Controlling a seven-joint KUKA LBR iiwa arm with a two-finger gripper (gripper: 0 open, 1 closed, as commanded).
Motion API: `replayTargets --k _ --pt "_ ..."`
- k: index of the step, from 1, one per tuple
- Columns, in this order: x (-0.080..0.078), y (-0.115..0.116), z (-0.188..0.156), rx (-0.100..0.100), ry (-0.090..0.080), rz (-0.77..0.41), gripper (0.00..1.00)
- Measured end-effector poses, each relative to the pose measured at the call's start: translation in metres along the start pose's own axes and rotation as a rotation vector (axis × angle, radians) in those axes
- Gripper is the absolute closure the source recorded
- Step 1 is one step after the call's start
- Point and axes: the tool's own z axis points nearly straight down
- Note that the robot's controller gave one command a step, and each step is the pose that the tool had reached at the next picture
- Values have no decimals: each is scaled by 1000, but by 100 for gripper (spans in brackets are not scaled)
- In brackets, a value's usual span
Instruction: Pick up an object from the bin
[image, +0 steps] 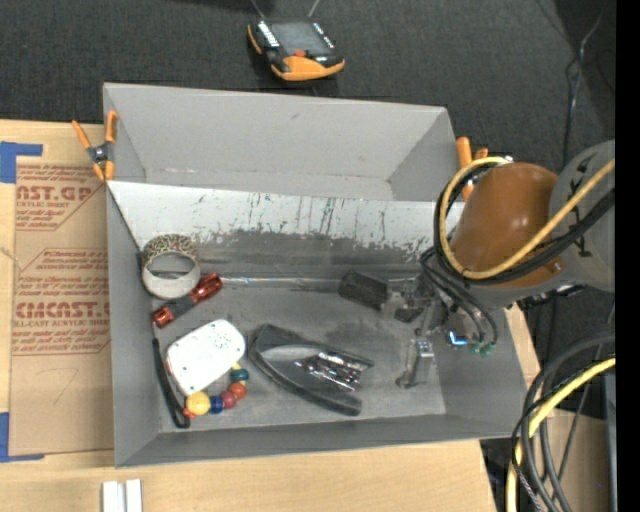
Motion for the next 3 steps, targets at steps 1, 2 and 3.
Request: replayTargets --k 1,2,3 --pt "0 0 0 0 0 0 0" --pt "19 57 81 1 13 84 0" --pt "11 37 80 1 -14 20 0"
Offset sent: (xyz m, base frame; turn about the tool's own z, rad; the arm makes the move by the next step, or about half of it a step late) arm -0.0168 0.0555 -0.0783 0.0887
